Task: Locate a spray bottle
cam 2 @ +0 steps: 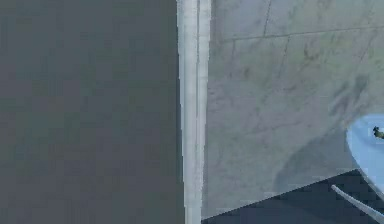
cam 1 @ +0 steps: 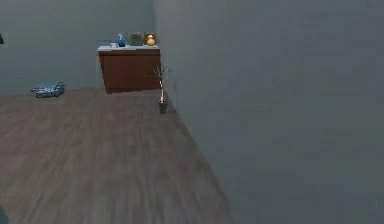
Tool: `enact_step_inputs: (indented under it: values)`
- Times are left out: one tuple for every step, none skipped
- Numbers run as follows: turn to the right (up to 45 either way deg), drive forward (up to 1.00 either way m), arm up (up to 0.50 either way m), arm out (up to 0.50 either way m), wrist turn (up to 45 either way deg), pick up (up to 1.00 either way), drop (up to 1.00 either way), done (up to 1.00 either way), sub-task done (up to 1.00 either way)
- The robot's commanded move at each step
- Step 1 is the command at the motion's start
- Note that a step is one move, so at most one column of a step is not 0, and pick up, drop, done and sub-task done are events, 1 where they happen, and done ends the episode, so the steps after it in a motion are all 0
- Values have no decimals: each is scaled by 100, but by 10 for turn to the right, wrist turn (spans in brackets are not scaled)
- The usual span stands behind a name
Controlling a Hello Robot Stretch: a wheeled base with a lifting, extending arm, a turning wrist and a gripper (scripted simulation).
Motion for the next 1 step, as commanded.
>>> enact_step_inputs:
  values:
    - [0,20,0,0,0,0,0,0,0]
